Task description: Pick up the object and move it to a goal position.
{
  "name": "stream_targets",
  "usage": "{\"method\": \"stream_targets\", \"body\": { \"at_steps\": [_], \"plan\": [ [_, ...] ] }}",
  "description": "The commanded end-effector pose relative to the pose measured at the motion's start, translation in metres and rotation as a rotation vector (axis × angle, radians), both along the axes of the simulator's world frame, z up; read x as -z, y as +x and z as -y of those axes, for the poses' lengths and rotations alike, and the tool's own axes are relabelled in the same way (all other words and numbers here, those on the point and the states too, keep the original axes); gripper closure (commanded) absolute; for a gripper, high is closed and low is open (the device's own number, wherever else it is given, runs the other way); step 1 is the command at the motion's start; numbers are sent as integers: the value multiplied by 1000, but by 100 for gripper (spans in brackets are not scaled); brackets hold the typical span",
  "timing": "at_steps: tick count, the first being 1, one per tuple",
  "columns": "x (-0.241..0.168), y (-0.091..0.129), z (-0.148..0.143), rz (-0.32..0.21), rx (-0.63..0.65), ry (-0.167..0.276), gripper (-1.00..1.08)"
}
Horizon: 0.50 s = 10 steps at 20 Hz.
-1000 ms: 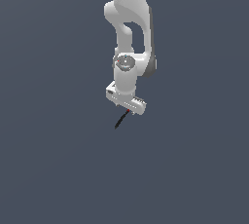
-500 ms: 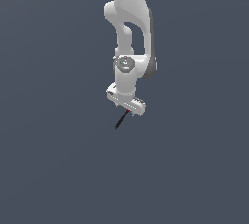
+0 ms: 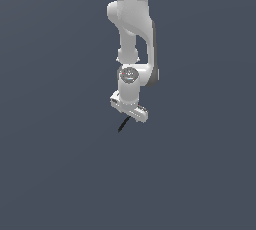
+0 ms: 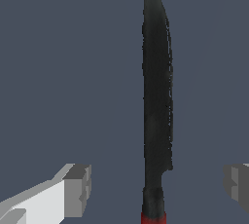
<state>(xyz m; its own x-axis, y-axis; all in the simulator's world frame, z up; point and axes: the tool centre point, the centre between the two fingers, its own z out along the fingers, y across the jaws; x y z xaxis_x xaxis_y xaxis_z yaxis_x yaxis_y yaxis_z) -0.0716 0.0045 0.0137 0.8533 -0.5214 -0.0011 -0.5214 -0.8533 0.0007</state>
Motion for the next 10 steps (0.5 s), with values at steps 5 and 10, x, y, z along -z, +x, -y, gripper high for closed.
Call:
{"method": "stream_targets", "body": {
  "at_steps": [5,10],
  "plan": [
    [6,1,0,1,0,0,108],
    [6,1,0,1,0,0,108]
  ]
}}
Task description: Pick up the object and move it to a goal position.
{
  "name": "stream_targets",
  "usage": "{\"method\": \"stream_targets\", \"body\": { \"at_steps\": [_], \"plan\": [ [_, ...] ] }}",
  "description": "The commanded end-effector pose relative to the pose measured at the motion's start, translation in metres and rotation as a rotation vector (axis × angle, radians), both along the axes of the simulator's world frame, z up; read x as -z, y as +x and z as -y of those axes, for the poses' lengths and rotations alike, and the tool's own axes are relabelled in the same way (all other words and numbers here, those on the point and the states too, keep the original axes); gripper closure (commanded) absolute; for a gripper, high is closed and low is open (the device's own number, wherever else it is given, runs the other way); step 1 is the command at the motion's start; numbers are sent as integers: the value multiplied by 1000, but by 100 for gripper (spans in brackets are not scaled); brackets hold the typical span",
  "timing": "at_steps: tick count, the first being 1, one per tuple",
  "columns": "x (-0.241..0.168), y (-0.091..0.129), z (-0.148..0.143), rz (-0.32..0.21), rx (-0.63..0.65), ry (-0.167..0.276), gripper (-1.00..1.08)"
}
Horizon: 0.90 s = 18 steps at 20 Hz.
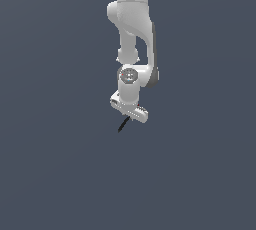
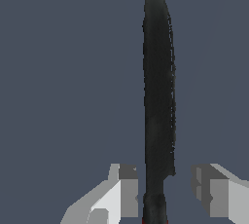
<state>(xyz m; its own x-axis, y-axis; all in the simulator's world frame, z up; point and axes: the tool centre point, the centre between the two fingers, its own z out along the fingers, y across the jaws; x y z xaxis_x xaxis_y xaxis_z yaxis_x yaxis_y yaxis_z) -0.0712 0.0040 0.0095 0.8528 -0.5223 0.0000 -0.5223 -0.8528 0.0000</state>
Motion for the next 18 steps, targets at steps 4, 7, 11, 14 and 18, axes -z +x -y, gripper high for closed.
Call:
{"method": "stream_targets", "body": {
  "at_steps": [4,7,11,14,18],
  "plan": [
    [0,0,2,1,3,-1,108],
    [-3,1,3,1,3,-1,108],
    [-14,2,11,1,3,-1,108],
    [-29,4,20,1,3,-1,108],
    [-57,8,37,1,3,0,108]
  ]
}}
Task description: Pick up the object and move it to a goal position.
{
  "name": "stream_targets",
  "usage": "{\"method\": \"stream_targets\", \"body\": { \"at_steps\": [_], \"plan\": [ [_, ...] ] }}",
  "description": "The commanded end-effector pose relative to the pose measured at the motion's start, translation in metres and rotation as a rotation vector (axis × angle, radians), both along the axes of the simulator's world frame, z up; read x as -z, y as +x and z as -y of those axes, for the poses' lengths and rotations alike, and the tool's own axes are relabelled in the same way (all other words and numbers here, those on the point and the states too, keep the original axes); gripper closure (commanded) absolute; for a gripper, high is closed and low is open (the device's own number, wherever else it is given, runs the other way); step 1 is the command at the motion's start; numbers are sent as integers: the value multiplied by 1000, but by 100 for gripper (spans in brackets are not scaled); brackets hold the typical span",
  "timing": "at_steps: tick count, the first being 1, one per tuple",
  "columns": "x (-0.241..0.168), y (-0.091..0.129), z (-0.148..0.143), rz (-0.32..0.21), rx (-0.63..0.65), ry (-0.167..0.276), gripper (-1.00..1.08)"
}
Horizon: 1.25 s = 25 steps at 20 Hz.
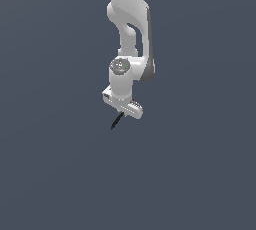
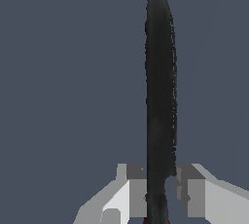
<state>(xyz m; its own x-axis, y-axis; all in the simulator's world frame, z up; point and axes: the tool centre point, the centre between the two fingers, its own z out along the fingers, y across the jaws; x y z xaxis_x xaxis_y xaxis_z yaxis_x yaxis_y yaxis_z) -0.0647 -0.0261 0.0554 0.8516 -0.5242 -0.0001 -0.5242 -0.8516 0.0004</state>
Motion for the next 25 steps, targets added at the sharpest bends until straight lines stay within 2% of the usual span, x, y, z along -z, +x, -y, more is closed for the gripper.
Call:
{"method": "stream_targets", "body": {
  "at_steps": [1,14,25],
  "plan": [
    [-20,3,12,1,0,0,108],
    [-123,21,76,0,-2,0,108],
    [-146,28,90,0,-3,0,108]
  ]
}}
